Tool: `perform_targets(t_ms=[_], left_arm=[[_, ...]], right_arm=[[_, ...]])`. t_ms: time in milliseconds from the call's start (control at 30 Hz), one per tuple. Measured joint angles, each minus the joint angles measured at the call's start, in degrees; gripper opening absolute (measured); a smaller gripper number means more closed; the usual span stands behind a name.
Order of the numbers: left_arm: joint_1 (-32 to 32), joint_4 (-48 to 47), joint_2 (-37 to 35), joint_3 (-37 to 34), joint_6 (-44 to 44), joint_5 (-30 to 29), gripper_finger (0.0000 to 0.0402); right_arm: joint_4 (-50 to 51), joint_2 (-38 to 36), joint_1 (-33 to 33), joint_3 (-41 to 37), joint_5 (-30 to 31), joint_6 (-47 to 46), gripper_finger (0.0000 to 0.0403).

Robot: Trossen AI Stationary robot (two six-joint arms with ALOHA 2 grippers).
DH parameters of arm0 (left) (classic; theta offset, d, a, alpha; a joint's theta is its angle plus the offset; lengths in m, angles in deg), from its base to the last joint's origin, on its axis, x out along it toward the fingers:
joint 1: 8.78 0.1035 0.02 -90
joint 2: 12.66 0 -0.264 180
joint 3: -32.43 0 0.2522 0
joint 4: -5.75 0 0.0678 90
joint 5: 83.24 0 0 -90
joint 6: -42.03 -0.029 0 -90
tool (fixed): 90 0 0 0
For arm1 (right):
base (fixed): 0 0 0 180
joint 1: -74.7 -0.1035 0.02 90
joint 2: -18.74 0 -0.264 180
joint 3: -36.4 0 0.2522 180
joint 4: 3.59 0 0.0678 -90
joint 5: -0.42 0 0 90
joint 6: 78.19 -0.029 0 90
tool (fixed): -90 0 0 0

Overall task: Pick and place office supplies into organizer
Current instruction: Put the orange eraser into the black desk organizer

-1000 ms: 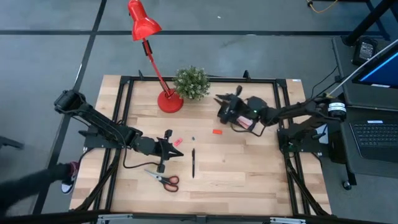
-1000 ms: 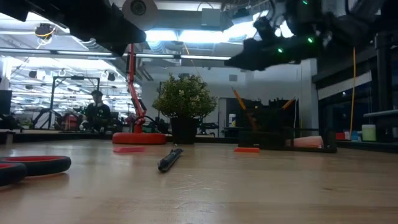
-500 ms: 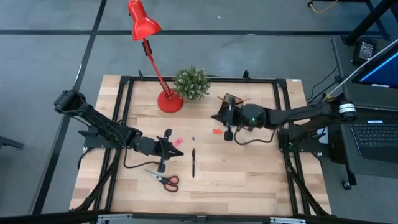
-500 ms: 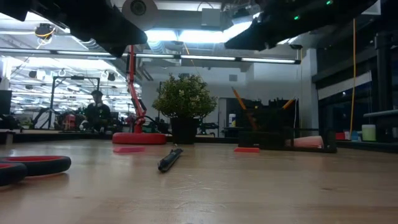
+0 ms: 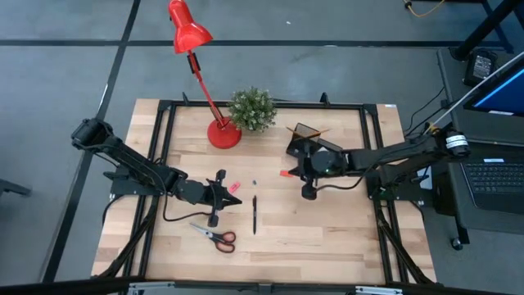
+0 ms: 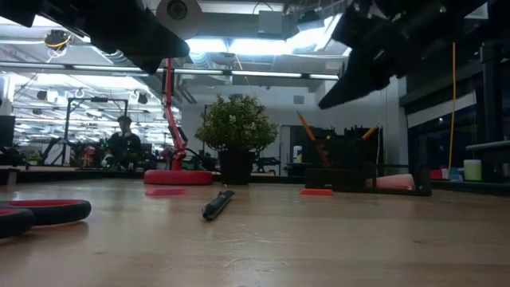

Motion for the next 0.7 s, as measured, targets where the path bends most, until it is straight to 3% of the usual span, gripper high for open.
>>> perform_targets(t_ms=[500, 700], left_arm=[[0.0, -0.6, 0.0, 0.0, 0.1, 0.0, 0.0003], [0.0, -0.5, 0.0, 0.0, 0.2, 0.0, 0.0003]], right_arm=[[0.1, 10.6, 3.0, 1.6, -3.0, -1.7, 0.0112], [6.2, 14.5, 4.6, 6.1, -3.0, -1.4, 0.0156]])
